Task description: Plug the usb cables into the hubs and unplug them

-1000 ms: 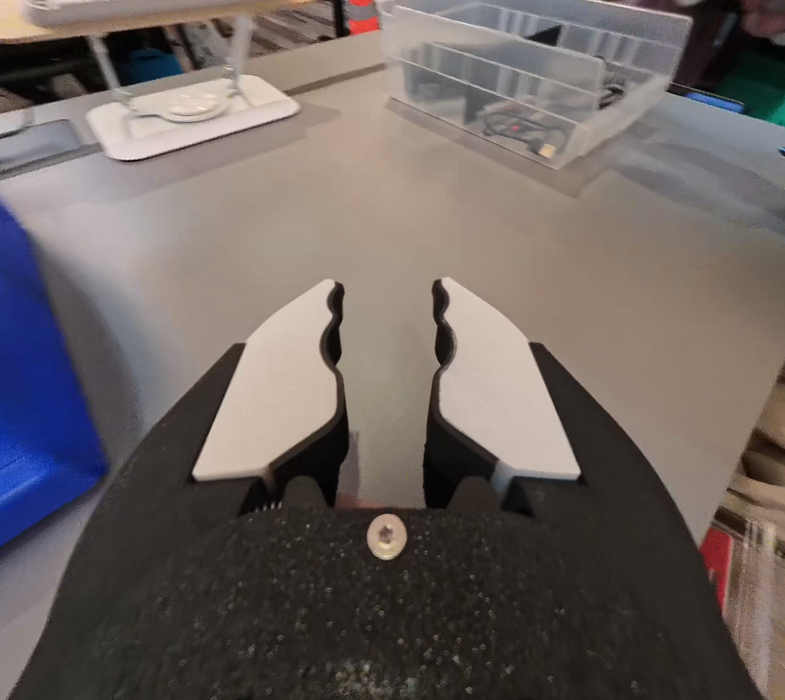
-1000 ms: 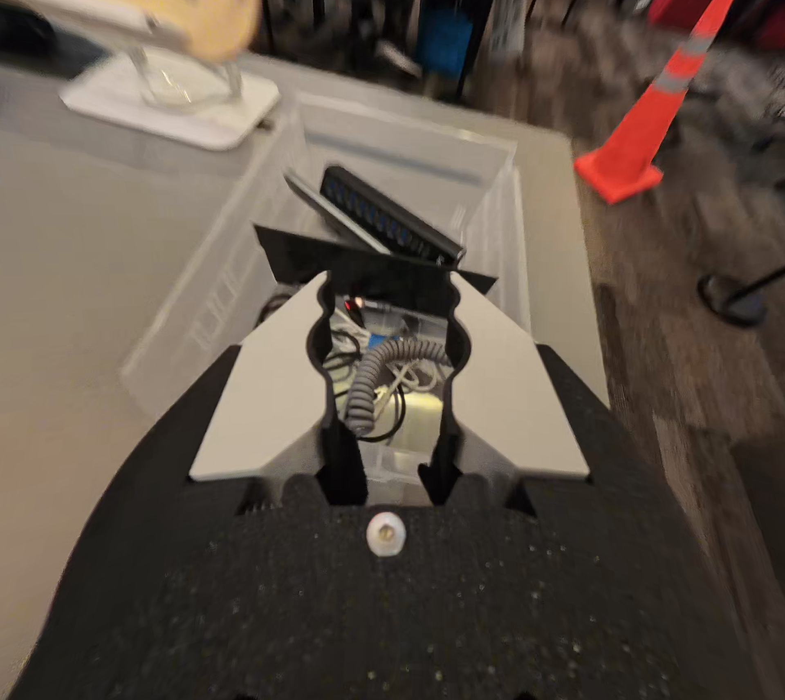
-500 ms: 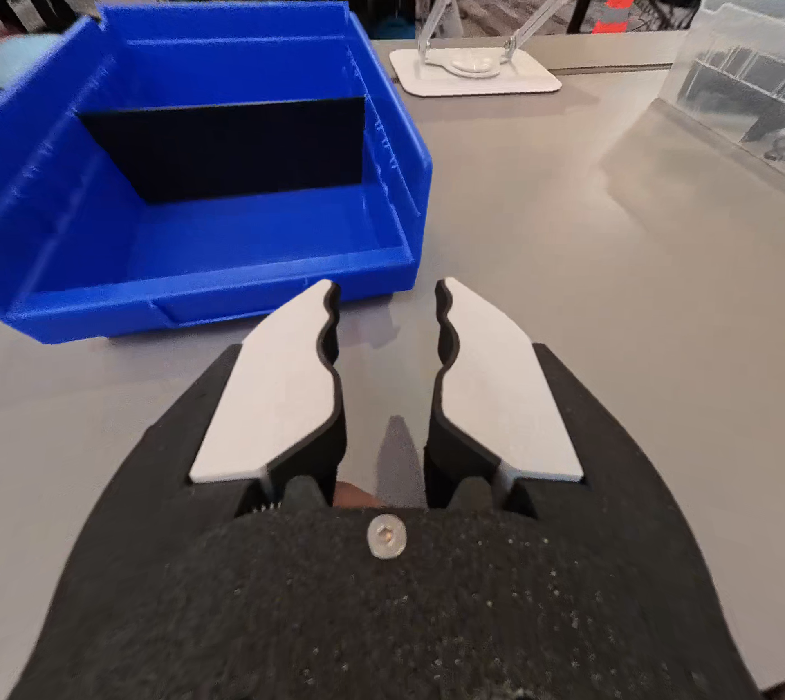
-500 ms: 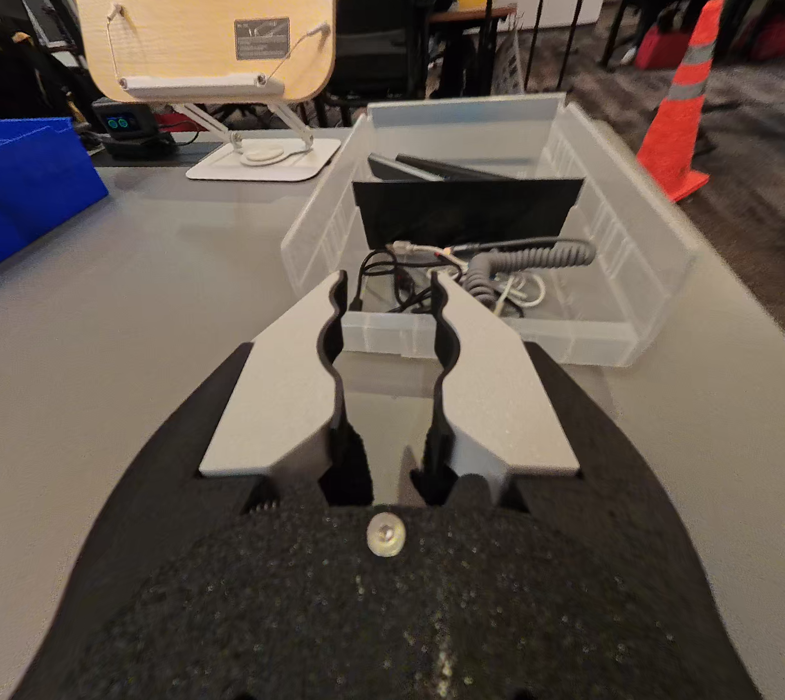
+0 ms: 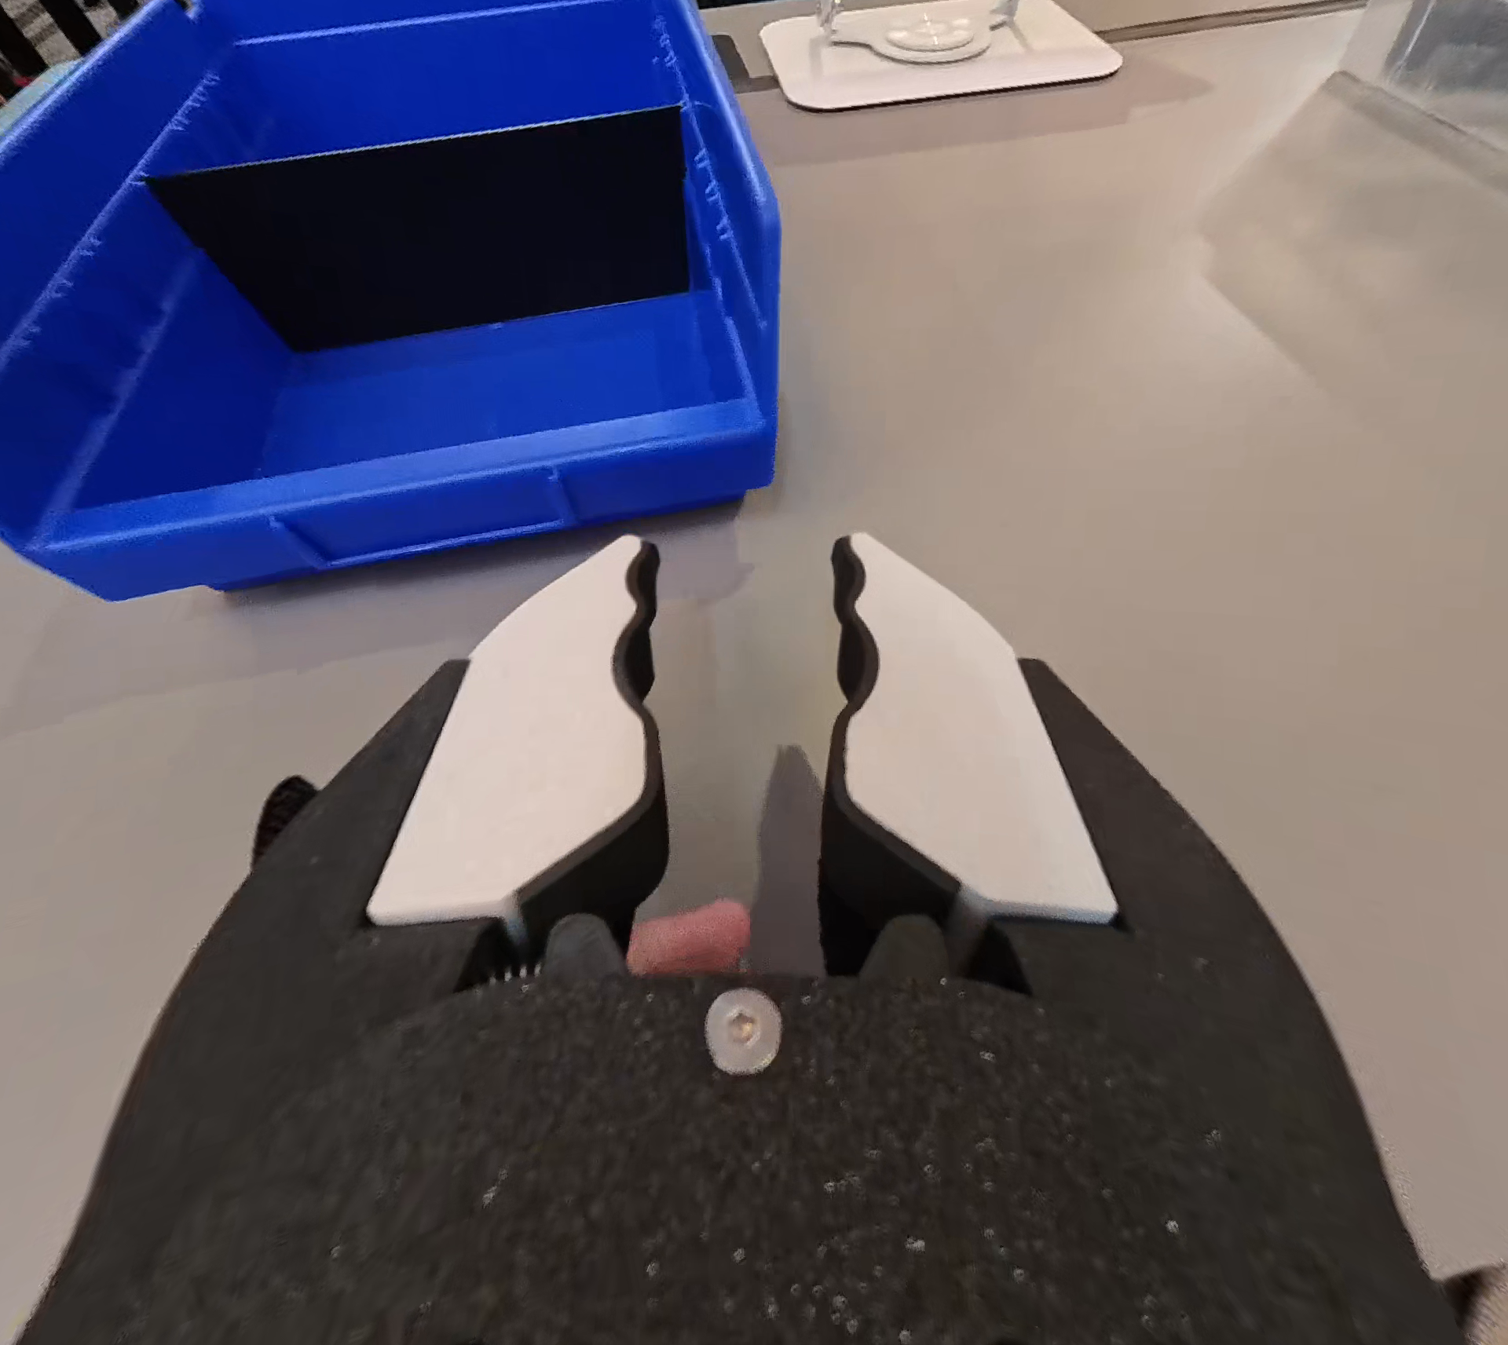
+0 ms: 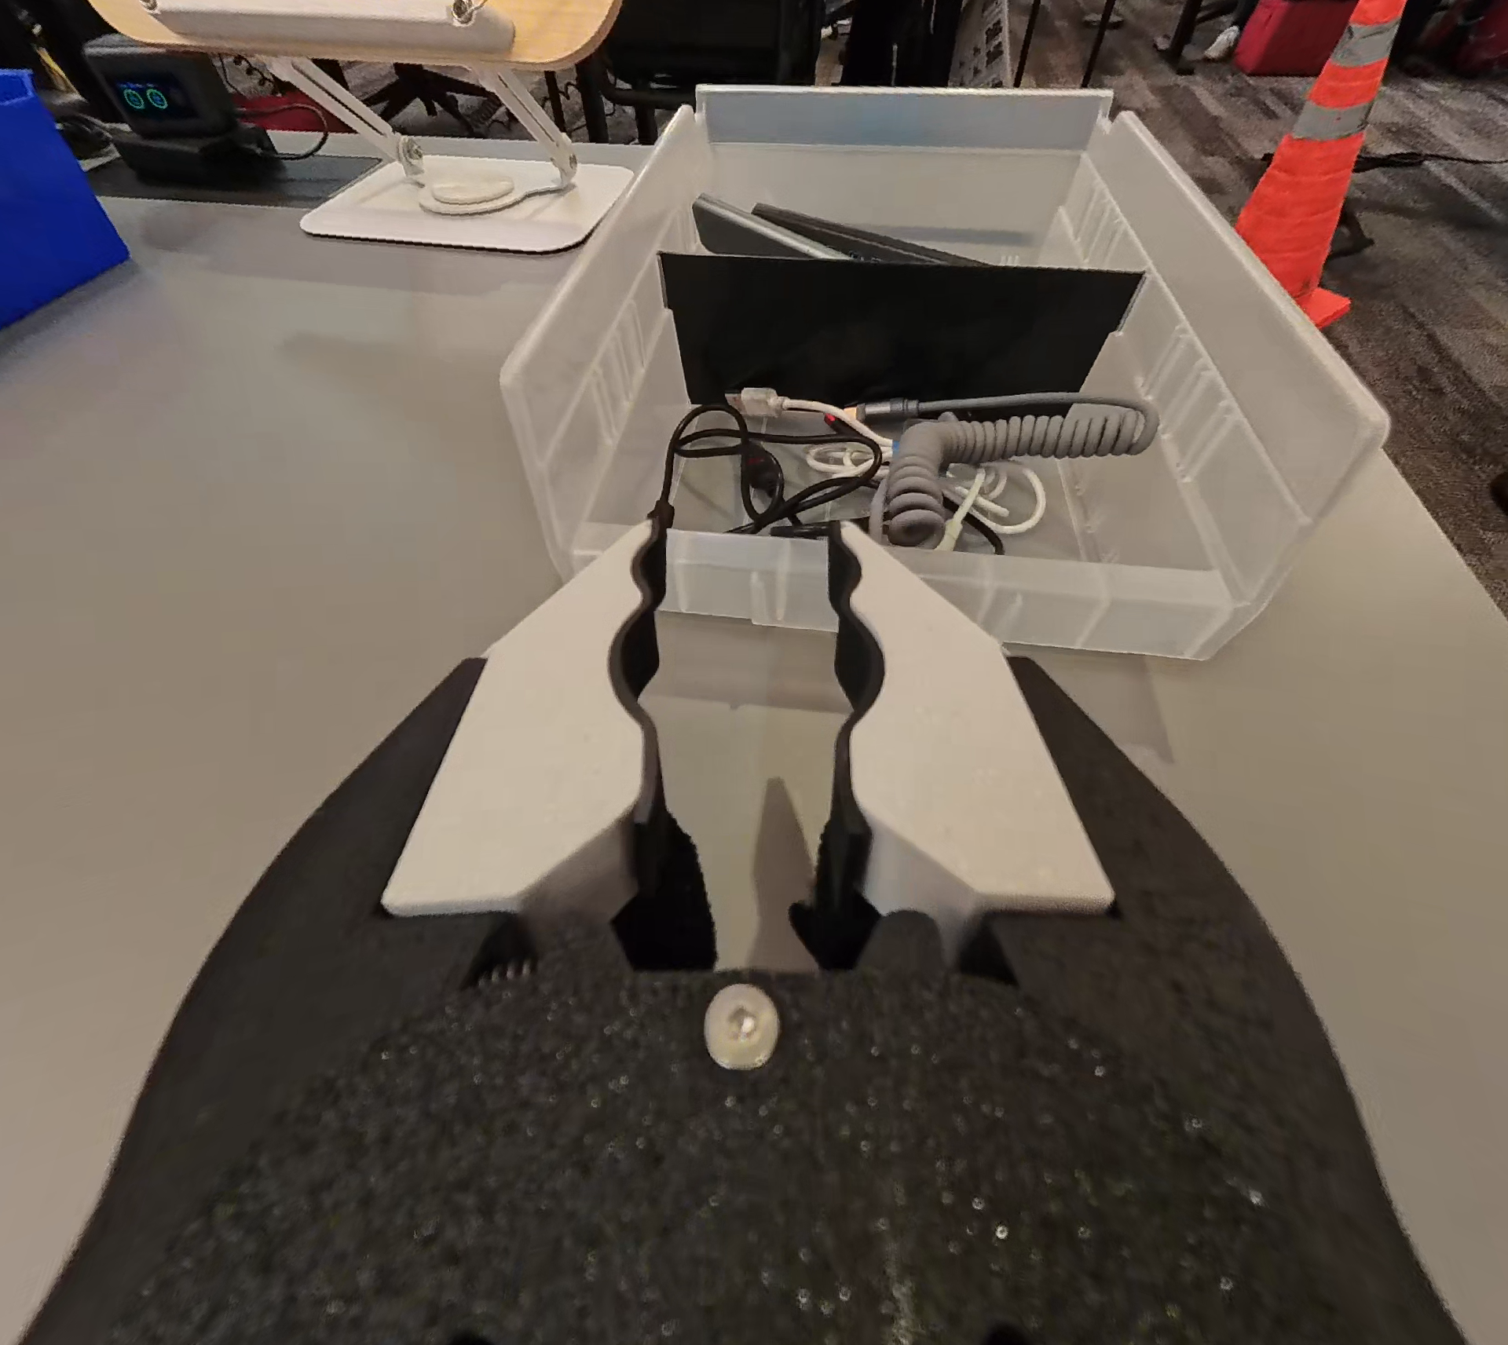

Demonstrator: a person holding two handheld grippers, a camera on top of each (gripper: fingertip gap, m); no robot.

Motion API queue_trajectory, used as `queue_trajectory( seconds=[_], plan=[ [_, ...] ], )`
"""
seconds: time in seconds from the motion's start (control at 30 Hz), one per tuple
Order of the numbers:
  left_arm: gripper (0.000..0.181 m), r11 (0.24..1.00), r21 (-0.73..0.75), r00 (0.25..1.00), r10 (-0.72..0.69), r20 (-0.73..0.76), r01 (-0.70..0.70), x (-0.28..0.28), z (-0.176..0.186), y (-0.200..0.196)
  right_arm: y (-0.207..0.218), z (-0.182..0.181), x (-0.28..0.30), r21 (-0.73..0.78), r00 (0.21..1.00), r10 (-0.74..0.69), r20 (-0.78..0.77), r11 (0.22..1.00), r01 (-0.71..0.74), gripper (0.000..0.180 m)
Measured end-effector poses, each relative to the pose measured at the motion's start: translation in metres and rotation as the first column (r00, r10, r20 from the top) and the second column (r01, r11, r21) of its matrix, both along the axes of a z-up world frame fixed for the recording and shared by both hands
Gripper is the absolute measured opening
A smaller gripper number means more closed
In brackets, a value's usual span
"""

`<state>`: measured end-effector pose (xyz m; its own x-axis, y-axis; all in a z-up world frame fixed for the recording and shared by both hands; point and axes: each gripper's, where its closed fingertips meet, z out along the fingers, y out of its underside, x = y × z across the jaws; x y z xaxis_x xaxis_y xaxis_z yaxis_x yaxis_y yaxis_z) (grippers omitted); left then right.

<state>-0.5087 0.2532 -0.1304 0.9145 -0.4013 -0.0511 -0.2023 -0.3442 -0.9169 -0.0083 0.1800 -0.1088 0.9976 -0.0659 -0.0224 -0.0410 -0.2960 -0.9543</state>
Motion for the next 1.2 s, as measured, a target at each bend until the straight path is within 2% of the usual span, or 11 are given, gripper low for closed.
queue_trajectory(
  seconds=[0.2, 0.43, 0.63, 0.83, 1.07, 1.2],
  plan=[
    [0.045, 0.997, -0.064, 0.994, 0.051, 0.097, -0.045, -0.012, 0.0, 0.003, 0.005, -0.001, -0.003, 0.009, 0.999, 0.02, -0.049, 1.0, -0.019, 0.039],
    [0.047, 0.988, -0.092, 0.991, 0.128, 0.035, -0.125, -0.025, -0.01, 0.016, 0.014, -0.002, -0.01, 0.0, 0.998, 0.038, -0.048, 0.999, -0.038, 0.039],
    [0.043, 0.966, -0.207, 0.988, 0.153, -0.019, -0.153, -0.029, -0.032, 0.01, 0.012, 0.0, -0.012, 0.004, 0.999, 0.033, -0.017, 0.999, -0.033, 0.039],
    [0.043, 0.972, -0.178, 0.988, 0.154, -0.028, -0.156, -0.027, -0.028, 0.009, 0.012, -0.002, -0.008, -0.006, 1.0, 0.017, -0.016, 1.0, -0.017, 0.047],
    [0.046, 0.982, -0.137, 0.992, 0.127, -0.007, -0.127, -0.019, -0.02, 0.007, 0.017, -0.014, -0.047, -0.072, 0.984, 0.179, -0.024, 0.981, -0.18, 0.064],
    [0.056, 0.996, -0.051, 0.997, 0.073, -0.026, -0.075, -0.011, -0.011, -0.001, 0.042, -0.011, -0.073, -0.09, 0.978, 0.21, 0.017, 0.974, -0.207, 0.07]
  ],
)
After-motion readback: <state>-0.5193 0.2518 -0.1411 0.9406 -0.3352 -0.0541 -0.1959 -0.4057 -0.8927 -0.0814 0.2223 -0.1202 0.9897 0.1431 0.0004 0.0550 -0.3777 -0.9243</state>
